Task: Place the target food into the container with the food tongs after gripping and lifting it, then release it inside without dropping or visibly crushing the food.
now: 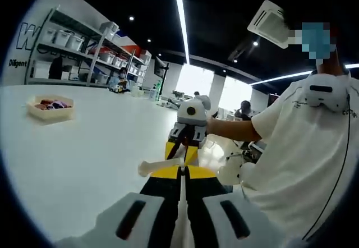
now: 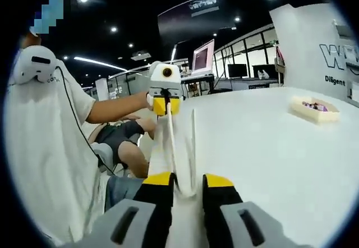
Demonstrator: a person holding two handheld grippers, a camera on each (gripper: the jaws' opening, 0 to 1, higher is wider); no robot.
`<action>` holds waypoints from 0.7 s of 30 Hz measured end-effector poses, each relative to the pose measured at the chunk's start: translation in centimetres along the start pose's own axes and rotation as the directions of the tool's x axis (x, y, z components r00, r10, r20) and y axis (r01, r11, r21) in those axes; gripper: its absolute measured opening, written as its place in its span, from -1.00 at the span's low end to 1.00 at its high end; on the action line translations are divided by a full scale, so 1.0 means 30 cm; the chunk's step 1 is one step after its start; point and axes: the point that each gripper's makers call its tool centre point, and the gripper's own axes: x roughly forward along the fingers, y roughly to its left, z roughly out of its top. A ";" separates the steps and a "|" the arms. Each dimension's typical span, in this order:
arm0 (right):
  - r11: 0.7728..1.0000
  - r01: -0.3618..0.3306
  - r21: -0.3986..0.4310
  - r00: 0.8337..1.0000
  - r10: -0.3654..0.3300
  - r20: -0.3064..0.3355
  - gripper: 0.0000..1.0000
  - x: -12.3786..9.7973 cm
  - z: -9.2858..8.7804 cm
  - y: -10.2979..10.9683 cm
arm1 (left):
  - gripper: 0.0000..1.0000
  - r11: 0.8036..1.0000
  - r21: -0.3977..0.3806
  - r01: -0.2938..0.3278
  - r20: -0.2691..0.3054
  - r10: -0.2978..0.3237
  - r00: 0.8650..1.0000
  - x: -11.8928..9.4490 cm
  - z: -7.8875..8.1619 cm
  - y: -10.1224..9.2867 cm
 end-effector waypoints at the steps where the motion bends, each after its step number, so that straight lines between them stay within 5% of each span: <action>1: 1.000 -0.002 0.006 1.000 0.002 -0.004 -0.74 0.002 -0.002 0.001 | -0.97 1.000 -0.001 0.000 -0.001 0.000 1.000 -0.001 -0.002 0.002; 7: 1.000 -0.010 0.010 1.000 0.010 -0.016 -0.80 0.001 -0.004 0.008 | -0.97 1.000 -0.002 -0.005 -0.007 0.005 1.000 -0.003 -0.011 0.009; 21: 0.997 0.034 -0.076 0.998 -0.037 -0.051 -0.80 -0.008 0.069 -0.097 | -0.96 0.997 0.026 -0.069 -0.001 0.069 0.998 -0.011 0.014 0.092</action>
